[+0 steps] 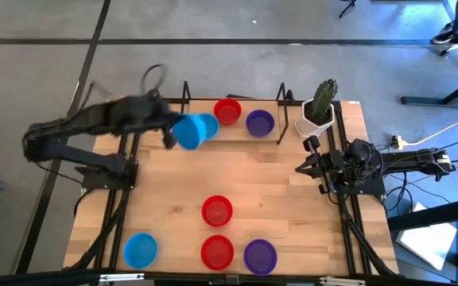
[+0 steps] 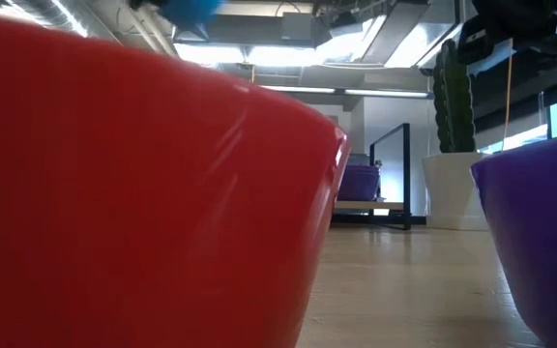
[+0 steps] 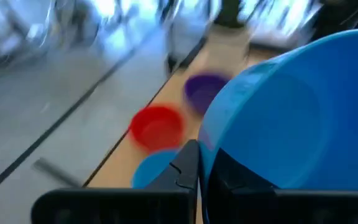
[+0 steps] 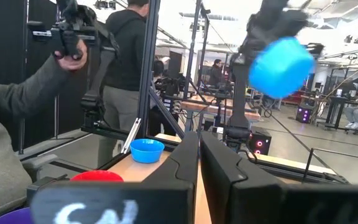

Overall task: Pick & Place Mini bowls
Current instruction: Stack the blue bowl on top of the blue bowl on the shelf

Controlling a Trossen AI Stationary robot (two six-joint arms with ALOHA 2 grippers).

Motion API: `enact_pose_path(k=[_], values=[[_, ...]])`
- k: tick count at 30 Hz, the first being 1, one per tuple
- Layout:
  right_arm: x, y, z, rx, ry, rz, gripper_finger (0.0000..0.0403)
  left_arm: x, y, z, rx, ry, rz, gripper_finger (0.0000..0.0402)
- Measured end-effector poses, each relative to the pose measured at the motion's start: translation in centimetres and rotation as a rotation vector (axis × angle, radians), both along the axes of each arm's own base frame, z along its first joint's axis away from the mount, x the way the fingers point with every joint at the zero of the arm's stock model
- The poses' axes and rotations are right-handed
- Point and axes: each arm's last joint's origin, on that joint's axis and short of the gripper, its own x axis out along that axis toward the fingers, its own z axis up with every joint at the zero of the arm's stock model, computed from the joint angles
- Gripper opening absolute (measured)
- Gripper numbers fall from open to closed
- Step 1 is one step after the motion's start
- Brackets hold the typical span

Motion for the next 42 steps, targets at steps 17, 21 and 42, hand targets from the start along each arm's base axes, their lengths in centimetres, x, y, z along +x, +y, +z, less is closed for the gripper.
enact_pose_path(k=[17, 21, 42], values=[[0.0, 0.0, -0.2, -0.011, 0.019, -0.002, 0.0020, 10.0, 16.4, -10.0, -0.383, 0.603, 0.140, 0.0003], [0.0, 0.0, -0.2, -0.021, 0.016, -0.004, 0.0019, 10.1, 17.5, -11.8, -0.460, 0.647, 0.125, 0.0003], [0.1, 0.0, -0.3, -0.025, 0.021, -0.005, 0.0020, 11.4, 18.5, -15.2, -0.493, 0.729, 0.127, 0.0014]])
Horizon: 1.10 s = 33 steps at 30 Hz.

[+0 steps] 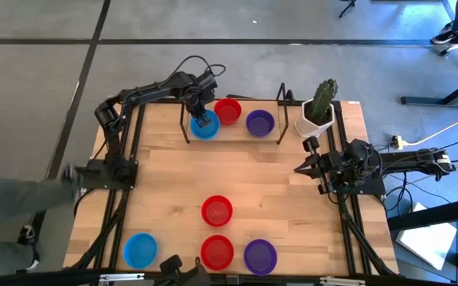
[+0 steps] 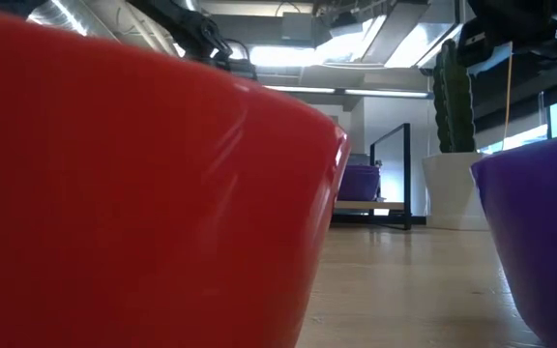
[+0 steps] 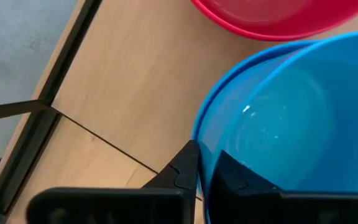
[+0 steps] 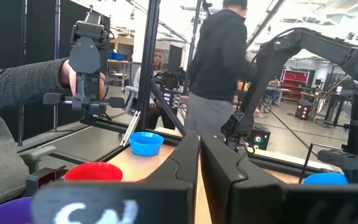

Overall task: Pick & Place Mini bowls
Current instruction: Stack the blue bowl on top of the blue bowl on the shelf, then adjust the shelf

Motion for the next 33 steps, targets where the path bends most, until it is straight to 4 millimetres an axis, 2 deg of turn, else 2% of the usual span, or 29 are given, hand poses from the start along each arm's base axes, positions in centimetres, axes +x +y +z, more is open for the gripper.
enact_pose_path(k=[10, 13, 16, 20, 23, 26, 28, 33], values=[[0.0, 0.0, 0.0, 0.000, 0.001, 0.000, 0.0020, 0.0, 0.0, 0.1, 0.018, 0.011, 0.003, 0.0086], [0.0, 0.0, 0.0, 0.000, 0.001, 0.000, 0.0020, -0.3, -0.1, 0.7, 0.040, 0.010, -0.017, 0.0108], [0.0, 0.0, 0.0, 0.000, 0.000, 0.000, 0.0019, -0.9, -0.7, 2.5, 0.079, -0.024, -0.018, 0.0124], [0.0, 0.0, 0.0, 0.000, 0.001, 0.000, 0.0020, -3.0, -2.9, 6.8, 0.137, -0.110, -0.025, 0.0131], [0.0, 0.0, -0.1, 0.000, 0.008, 0.000, 0.0020, -5.2, -5.7, 10.5, 0.251, -0.231, -0.068, 0.0123], [0.0, 0.0, -0.1, -0.008, 0.005, -0.002, 0.0020, -7.3, -8.0, 12.5, 0.393, -0.399, -0.045, 0.0105], [0.0, 0.0, -0.1, -0.009, 0.005, -0.002, 0.0020, -7.9, -8.6, 12.3, 0.442, -0.472, -0.050, 0.0083], [0.0, -0.1, -0.1, 0.000, 0.008, -0.033, 0.0019, -8.3, -8.7, 9.3, 0.361, -0.450, -0.123, 0.0011]])
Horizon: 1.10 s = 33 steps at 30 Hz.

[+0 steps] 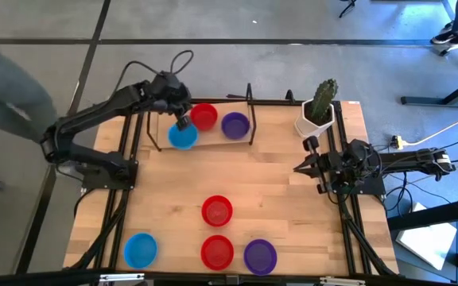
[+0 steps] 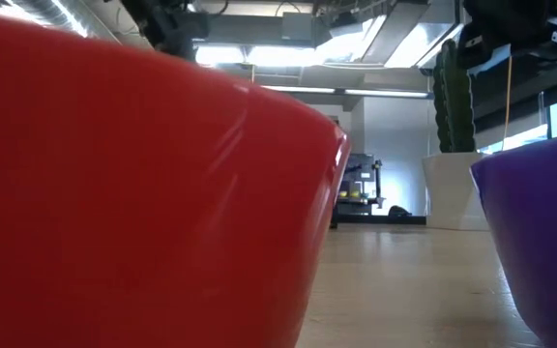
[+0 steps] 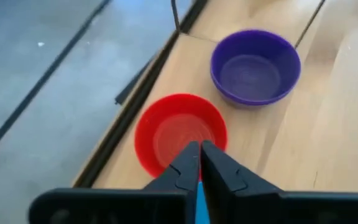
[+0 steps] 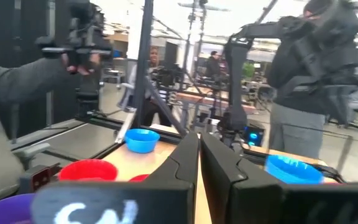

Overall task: Pick & Place Mini bowls
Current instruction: Adjust the shelf

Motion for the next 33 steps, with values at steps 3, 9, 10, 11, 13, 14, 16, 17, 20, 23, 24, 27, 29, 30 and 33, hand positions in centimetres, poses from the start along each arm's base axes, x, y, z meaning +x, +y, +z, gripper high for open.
enact_pose_path(k=[3, 9, 10, 11, 13, 14, 16, 17, 20, 23, 24, 27, 29, 30, 33], values=[[0.1, -0.2, -0.1, 0.022, 0.009, -0.055, 0.0020, 0.3, 0.3, -0.4, 0.003, 0.008, -0.022, 0.0006], [0.1, -0.3, -0.1, 0.024, 0.008, -0.104, 0.0020, -0.1, 0.6, 1.7, 0.017, -0.046, -0.011, 0.0002], [0.1, -0.3, -0.1, 0.024, 0.011, -0.104, 0.0020, -0.2, 0.5, 2.0, 0.010, -0.034, -0.012, 0.0002], [0.1, -0.3, -0.1, 0.023, 0.015, -0.105, 0.0020, -0.5, 0.3, 2.6, 0.010, -0.031, -0.010, 0.0003], [0.1, -0.3, -0.2, 0.023, 0.023, -0.105, 0.0020, -1.2, -0.5, 4.4, 0.030, -0.052, 0.006, 0.0003], [0.1, -0.3, -0.3, 0.023, 0.028, -0.105, 0.0020, -1.8, -1.1, 5.4, 0.044, -0.062, 0.012, 0.0002], [0.1, -0.3, -0.3, 0.022, 0.030, -0.105, 0.0020, -2.9, -2.0, 6.9, 0.073, -0.093, 0.036, 0.0001], [0.1, -0.3, -0.3, 0.022, 0.030, -0.105, 0.0020, -3.4, -2.5, 7.6, 0.087, -0.114, 0.048, 0.0002], [0.1, -0.3, -0.3, 0.023, 0.029, -0.105, 0.0019, -5.1, -3.7, 8.6, 0.103, -0.153, 0.067, 0.0002], [0.1, -0.3, -0.3, 0.033, 0.030, -0.103, 0.0019, -6.5, -4.5, 8.2, 0.090, -0.111, 0.102, 0.0001], [0.2, -0.3, -0.3, 0.042, 0.034, -0.101, 0.0019, -6.9, -4.7, 8.0, 0.083, -0.096, 0.119, 0.0002], [0.3, -0.3, -0.4, 0.048, 0.046, -0.100, 0.0015, -8.2, -5.5, 7.6, 0.087, -0.099, 0.152, 0.0002], [0.4, -0.3, -0.5, 0.040, 0.051, -0.102, 0.0009, -9.0, -5.9, 7.7, 0.102, -0.118, 0.167, 0.0001], [0.4, -0.3, -0.5, 0.040, 0.051, -0.104, 0.0006, -9.4, -6.1, 7.7, 0.112, -0.124, 0.187, 0.0001], [0.5, -0.4, -0.5, 0.044, 0.051, -0.125, 0.0004, -10.6, -6.6, 7.7, 0.139, -0.128, 0.283, 0.0003]])
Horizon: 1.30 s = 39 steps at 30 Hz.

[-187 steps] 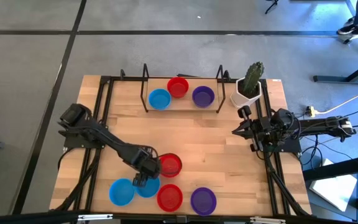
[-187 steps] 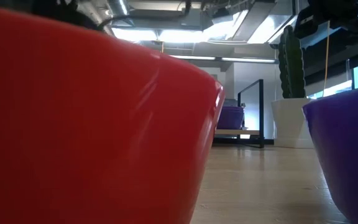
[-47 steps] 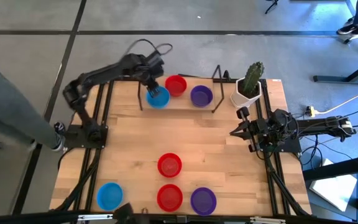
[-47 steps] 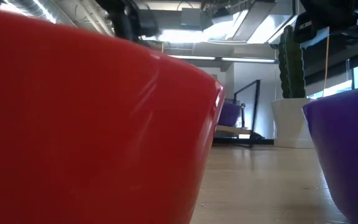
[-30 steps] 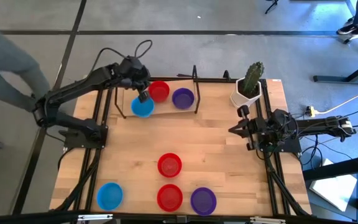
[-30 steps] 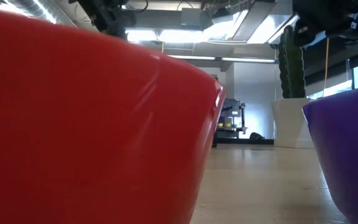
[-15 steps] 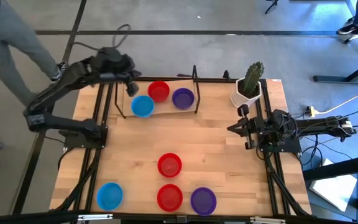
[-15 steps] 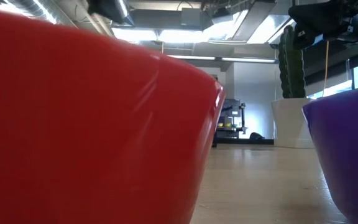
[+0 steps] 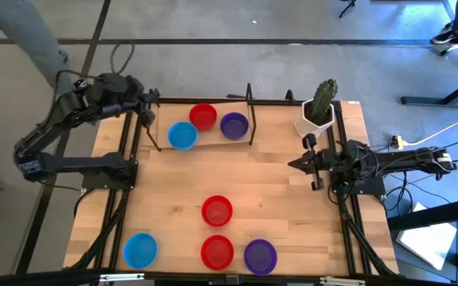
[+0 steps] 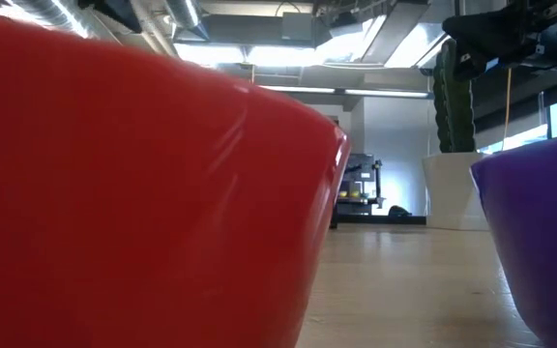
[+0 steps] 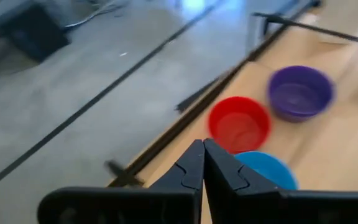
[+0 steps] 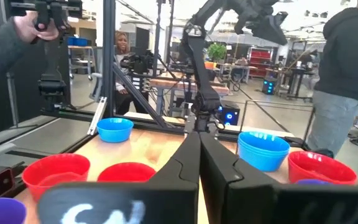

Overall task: Pick & Place Mini bowls
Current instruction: Adjust the shelf

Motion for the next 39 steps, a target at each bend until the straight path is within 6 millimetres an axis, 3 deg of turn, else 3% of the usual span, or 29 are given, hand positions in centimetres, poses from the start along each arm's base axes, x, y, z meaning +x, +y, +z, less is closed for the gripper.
enact_pose_path(k=[11, 18, 24, 32, 39], values=[[0.7, -0.1, -0.6, 0.022, 0.050, -0.027, 0.0004, -0.8, 0.1, -2.4, -0.120, 0.196, 0.255, 0.0002], [2.7, -0.4, -0.5, 0.042, 0.160, -0.122, 0.0003, -0.5, 0.4, -7.9, -0.201, 0.366, 0.372, 0.0002], [5.4, -1.3, 0.0, 0.049, 0.256, -0.288, 0.0002, -0.8, 0.4, -11.3, -0.213, 0.446, 0.450, 0.0003], [8.7, -4.9, 0.1, 0.079, 0.352, -0.571, 0.0002, -0.9, 0.3, -11.7, -0.223, 0.428, 0.440, 0.0003], [9.7, -7.7, -0.5, 0.100, 0.400, -0.681, 0.0003, -0.9, 0.2, -11.8, -0.247, 0.412, 0.415, 0.0002]])
